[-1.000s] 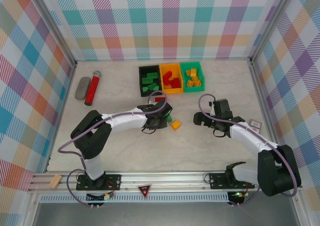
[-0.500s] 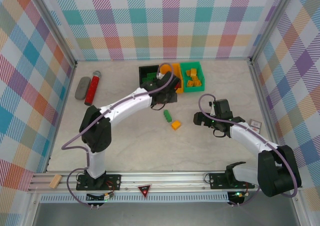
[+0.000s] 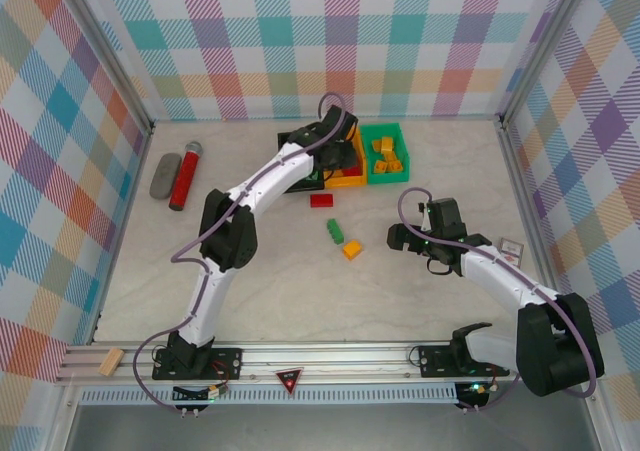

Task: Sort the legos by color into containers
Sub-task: Place the lego in the container, then pick up the lego from the center of the table.

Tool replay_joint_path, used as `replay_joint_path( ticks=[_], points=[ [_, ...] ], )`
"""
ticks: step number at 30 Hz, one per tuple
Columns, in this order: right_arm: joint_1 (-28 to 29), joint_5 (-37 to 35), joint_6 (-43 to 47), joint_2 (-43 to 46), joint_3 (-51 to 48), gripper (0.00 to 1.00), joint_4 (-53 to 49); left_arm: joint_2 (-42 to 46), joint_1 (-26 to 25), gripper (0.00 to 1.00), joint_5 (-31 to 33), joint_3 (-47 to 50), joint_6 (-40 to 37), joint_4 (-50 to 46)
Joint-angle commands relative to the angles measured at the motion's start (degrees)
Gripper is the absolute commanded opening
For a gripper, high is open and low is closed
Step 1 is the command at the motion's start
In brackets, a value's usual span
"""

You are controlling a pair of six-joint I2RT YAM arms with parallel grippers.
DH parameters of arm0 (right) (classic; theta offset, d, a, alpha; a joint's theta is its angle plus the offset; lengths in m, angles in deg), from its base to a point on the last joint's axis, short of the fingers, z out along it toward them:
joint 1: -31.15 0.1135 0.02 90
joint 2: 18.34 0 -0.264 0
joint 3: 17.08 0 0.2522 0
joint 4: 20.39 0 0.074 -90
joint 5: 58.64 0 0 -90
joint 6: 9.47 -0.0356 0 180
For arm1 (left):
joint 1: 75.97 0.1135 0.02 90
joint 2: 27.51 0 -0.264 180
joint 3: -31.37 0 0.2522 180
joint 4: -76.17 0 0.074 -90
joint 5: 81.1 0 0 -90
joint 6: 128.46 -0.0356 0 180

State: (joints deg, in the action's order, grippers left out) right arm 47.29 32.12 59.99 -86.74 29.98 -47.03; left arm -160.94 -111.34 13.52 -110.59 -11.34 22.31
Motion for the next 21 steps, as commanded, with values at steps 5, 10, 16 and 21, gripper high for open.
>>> replay_joint_path(
  ticks=[5,10,16,21],
  points=[
    [-0.1,0.8,-0.7,1.0,-0.9,0.99,0.9,-0.9,2.0,0.52,-4.2,-2.3,0.4,-1.2],
    [-0.2,0.8,-0.7,0.9,-0.9,0.99,1.0,9.0,1.6,0.53,-4.1,14.2,0.3,6.0],
    [-0.1,1.0,-0.6,0.3,-0.7,0.99,1.0,20.7,1.6,0.53,-3.0,34.8,1.3,15.2],
    [-0.1,1.0,-0.6,0.0,-0.5,0.99,0.9,20.8,1.6,0.73,-1.2,38.0,-0.2,13.0]
  ],
)
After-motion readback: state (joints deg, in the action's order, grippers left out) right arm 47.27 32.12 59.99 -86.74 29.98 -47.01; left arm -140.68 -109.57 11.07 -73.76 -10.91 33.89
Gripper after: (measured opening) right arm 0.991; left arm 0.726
